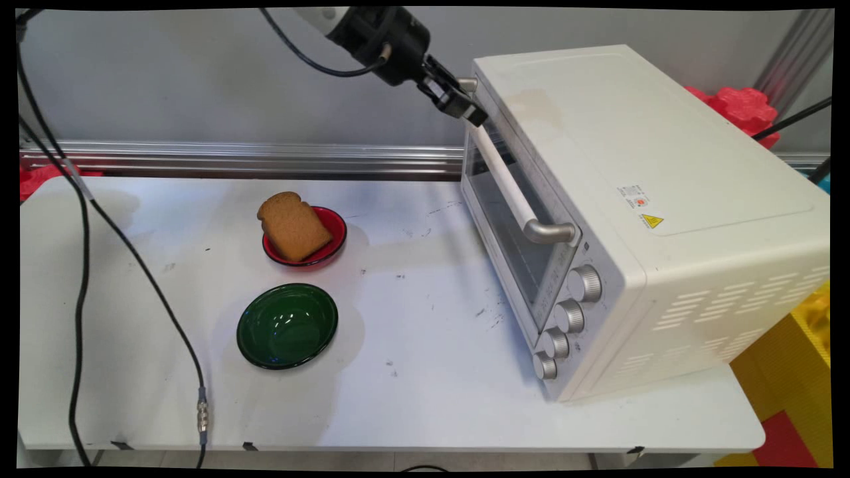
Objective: Open the oven
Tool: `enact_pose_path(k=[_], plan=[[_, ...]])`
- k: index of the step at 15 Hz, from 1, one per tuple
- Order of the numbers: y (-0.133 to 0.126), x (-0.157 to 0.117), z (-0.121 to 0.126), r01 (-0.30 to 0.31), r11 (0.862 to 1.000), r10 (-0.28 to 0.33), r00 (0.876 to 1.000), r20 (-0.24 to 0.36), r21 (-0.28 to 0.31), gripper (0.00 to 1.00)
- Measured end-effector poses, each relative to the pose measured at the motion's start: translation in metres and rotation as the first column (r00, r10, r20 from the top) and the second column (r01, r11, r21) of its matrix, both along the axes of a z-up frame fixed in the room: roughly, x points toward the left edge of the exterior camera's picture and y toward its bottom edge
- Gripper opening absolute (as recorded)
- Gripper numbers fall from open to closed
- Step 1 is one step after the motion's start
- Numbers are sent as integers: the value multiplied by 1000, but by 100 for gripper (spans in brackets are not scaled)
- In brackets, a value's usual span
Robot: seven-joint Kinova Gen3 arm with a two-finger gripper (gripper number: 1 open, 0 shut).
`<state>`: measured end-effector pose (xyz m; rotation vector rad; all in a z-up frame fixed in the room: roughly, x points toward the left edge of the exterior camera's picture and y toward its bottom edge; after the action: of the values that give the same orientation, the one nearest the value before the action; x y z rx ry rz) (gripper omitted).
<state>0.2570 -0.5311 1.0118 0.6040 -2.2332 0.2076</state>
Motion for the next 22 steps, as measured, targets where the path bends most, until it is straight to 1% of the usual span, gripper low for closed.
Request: enact_pose_path(k=[7,12,18,22], plan=[[-11,-24,-8,-11,999,11,1000,-4,49,0],[-17,-38,-15,-10,997,11,1000,-5,73,0],[-17,-43,-29,-1,995,0,1000,11,97,0],[-13,-37,-37,4,994,-8,999,37,108,0]])
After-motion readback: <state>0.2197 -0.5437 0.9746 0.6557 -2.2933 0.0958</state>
